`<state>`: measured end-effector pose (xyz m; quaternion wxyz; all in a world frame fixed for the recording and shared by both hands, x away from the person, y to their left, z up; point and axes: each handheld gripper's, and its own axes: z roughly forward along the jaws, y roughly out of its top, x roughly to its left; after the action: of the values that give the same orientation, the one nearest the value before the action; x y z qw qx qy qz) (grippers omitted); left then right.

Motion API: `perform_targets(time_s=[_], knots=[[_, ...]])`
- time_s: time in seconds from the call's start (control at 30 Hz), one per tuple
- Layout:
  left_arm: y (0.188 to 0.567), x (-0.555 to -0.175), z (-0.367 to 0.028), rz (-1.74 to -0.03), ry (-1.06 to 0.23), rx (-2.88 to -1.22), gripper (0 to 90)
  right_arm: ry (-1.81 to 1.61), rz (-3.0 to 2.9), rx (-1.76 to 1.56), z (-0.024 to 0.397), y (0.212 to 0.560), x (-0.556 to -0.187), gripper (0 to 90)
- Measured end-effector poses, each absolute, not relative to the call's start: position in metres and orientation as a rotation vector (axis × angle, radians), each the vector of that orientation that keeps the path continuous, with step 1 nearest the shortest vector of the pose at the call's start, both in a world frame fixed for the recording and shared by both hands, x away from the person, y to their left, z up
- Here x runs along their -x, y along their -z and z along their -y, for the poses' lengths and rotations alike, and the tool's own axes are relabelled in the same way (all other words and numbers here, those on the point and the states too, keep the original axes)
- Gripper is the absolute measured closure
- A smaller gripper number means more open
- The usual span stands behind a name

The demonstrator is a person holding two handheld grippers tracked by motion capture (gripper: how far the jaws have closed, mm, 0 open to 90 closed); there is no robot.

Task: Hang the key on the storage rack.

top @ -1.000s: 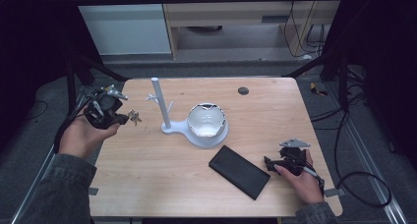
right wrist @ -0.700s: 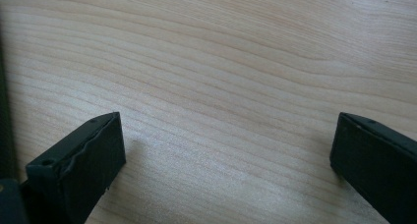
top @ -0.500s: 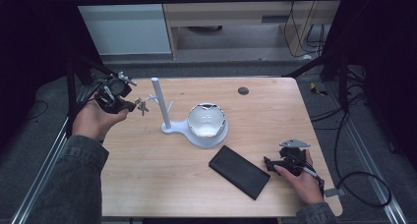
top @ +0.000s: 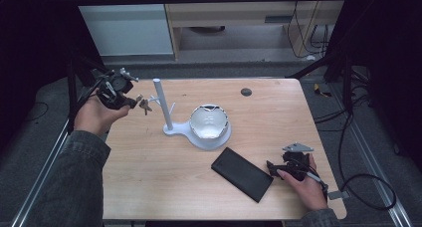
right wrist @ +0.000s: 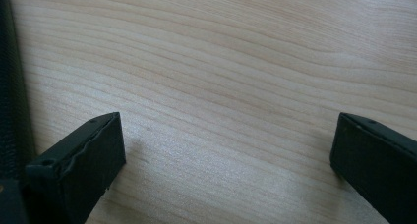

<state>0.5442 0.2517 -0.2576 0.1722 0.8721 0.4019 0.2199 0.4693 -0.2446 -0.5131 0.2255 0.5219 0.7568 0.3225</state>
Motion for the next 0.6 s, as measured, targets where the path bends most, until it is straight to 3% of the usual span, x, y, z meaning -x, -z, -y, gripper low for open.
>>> perform_targets(time_s=[0.6], knots=[[0.2606, -0.5466, -0.2435, -1.128, -0.619, -2.484, 90.0, -0.89, -2.087, -1.439, 0.2445, 0.5131, -0.4693, 0.4]])
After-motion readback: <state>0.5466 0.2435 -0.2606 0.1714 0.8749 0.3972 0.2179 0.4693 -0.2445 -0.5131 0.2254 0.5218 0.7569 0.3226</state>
